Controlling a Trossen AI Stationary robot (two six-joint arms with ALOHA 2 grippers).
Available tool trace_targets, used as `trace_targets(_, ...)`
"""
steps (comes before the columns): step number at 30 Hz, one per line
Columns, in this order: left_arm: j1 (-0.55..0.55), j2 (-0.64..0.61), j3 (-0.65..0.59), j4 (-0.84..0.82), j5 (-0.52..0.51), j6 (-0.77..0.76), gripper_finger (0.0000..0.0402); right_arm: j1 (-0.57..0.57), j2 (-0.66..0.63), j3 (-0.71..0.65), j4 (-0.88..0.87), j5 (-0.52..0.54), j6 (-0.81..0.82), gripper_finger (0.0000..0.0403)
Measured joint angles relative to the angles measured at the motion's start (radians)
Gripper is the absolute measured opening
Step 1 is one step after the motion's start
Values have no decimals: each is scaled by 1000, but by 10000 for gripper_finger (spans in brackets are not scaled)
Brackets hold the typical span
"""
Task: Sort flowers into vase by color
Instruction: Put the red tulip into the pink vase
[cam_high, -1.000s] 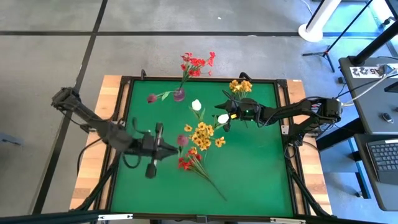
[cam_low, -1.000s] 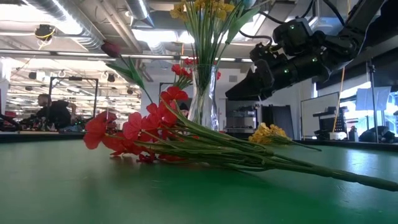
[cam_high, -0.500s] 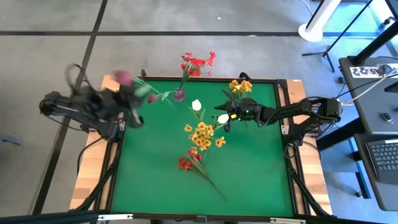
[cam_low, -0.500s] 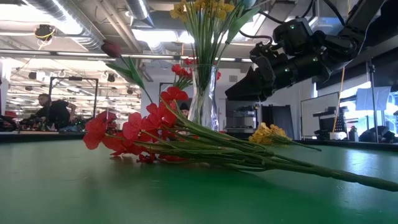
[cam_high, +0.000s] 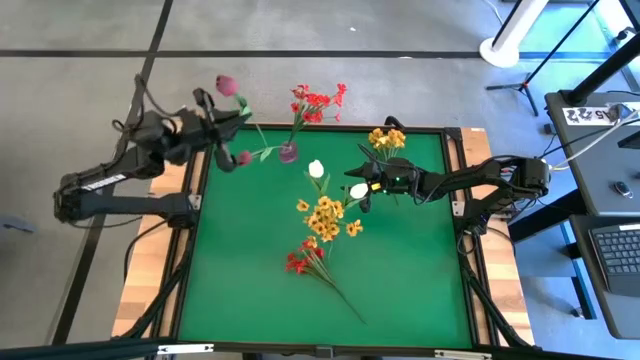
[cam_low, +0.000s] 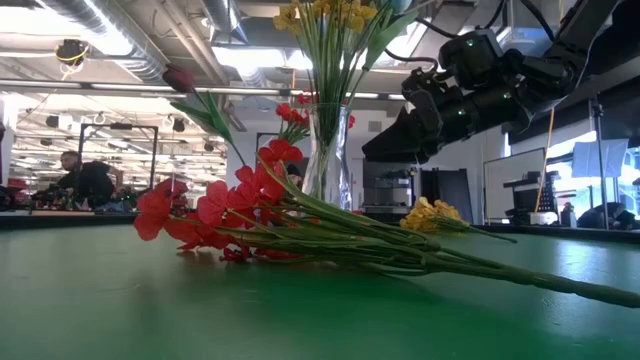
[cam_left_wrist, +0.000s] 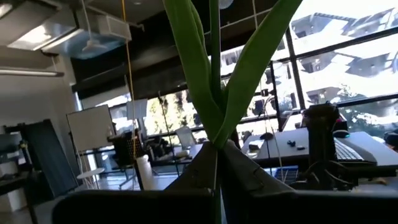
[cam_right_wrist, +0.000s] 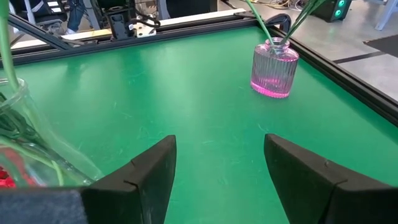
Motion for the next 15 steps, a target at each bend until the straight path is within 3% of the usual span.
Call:
trace_targets(7,278,56,-65,80,188,-100,0,0,0,0,-5,0,6,241)
trace_targets(15,549,93,-307,378,348,-270,0,0,0,0,-6,0,5,241)
